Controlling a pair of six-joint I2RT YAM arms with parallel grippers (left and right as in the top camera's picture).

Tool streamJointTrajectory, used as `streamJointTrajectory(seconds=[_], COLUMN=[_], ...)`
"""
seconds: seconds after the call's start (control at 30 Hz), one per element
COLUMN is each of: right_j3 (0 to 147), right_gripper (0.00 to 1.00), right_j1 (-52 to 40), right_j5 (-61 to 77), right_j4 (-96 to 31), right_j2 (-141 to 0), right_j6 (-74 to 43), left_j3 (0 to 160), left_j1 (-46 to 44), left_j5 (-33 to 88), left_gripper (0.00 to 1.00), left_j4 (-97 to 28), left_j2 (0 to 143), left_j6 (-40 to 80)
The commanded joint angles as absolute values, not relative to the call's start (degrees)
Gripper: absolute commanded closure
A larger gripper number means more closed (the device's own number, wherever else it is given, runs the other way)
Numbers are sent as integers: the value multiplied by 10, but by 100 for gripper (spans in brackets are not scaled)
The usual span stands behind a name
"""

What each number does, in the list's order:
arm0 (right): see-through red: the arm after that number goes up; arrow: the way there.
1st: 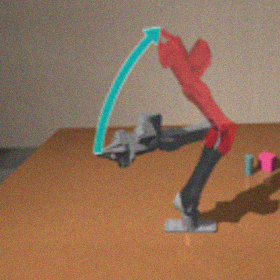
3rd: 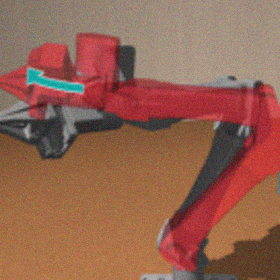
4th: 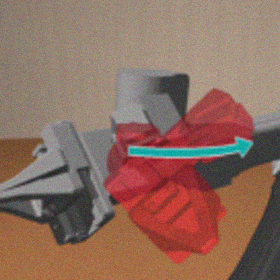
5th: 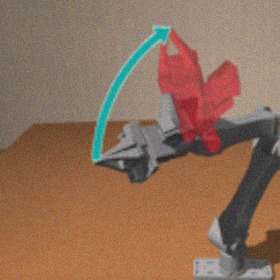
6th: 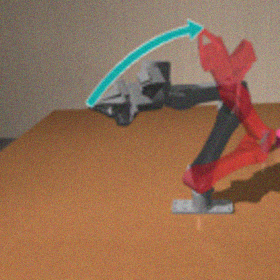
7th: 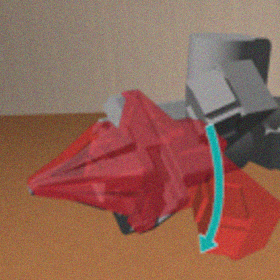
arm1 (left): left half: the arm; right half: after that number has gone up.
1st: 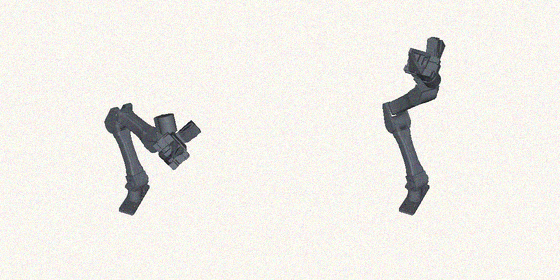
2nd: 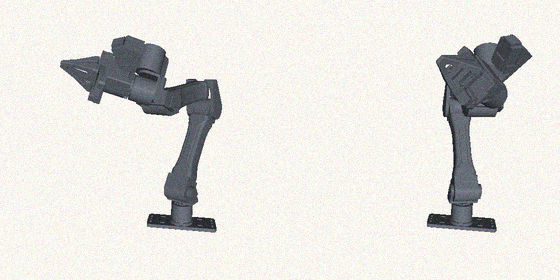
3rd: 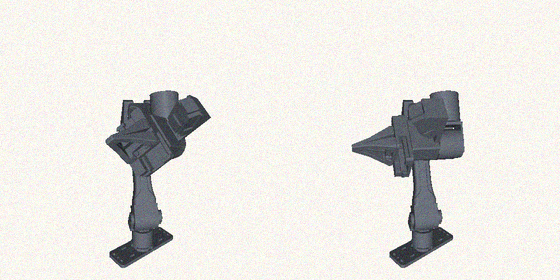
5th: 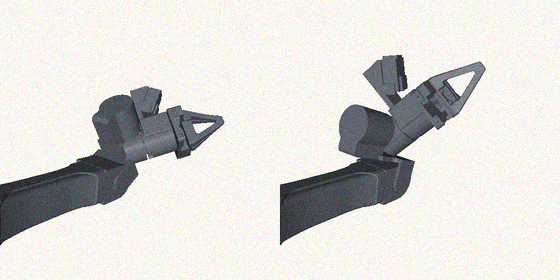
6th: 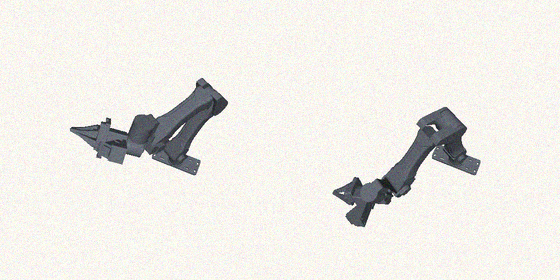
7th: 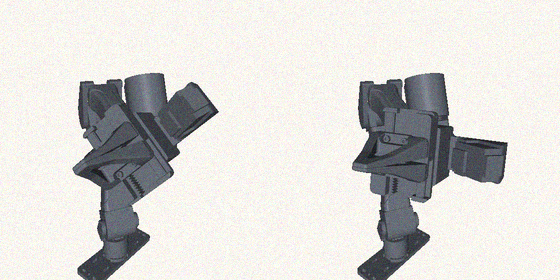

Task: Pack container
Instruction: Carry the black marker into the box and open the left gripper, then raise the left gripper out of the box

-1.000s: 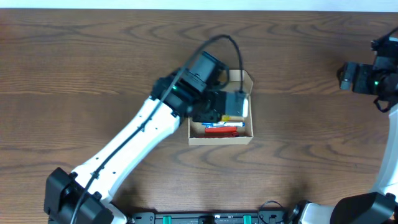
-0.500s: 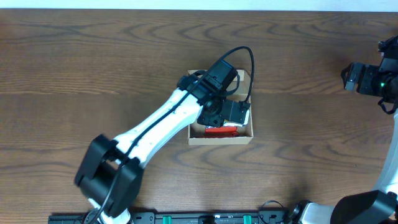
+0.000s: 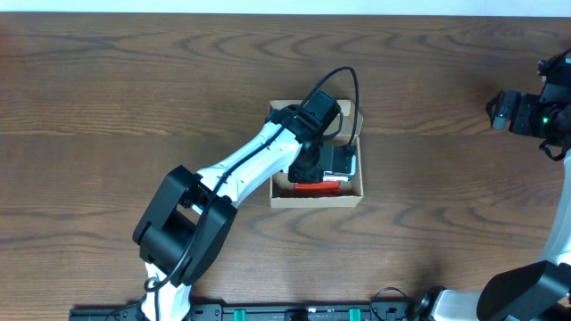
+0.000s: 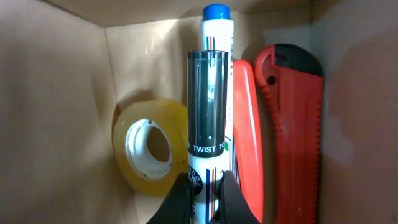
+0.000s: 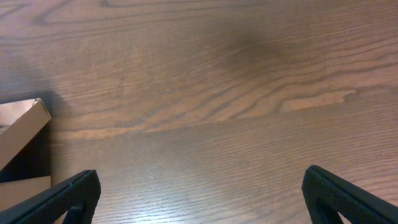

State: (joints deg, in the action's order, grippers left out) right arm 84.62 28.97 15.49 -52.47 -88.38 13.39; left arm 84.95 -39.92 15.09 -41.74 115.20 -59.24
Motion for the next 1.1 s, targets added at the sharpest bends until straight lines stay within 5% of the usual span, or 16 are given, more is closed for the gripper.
streamJointTrajectory(seconds=[0.0,0.03,0.1,0.13,0.2,0.3,0.37,0.4,0.63,0.93,1.0,1.03,1.07], right_j3=[844,844,844,844,844,844,844,844,844,844,844,844,842], right_gripper=[1,1,1,1,1,1,1,1,1,2,24,46,69], right_j1=[294,294,294,294,294,294,294,294,293,275,265,260,254], right_j5=[162,162,164,166,166,166,166,166,189,257,279,288,297], right_j4=[-525,-525,-525,-525,-525,-525,-525,-525,-531,-565,-576,-582,-588], right_j2=[-884,-884,-884,-884,-884,-884,-884,-884,-884,-884,-884,-884,-884], right_j6=[129,129,129,129,129,129,129,129,129,138,138,138,137], left_j3=[857,857,857,857,857,857,857,857,881,944,949,949,949], left_j1=[-394,-394,-394,-394,-394,-394,-394,-394,-394,-351,-322,-305,-287], left_j5=[166,165,165,165,165,165,163,161,90,-19,-13,2,19], left_gripper=[94,93,60,53,48,27,24,5,5,5,5,0,14], left_j4=[-417,-418,-420,-421,-422,-422,-423,-425,-448,-531,-547,-553,-561], left_j2=[1157,1157,1157,1157,1156,1156,1154,1152,1096,997,974,963,955], left_j6=[-572,-572,-571,-570,-566,-554,-550,-550,-483,-250,-205,-188,-176])
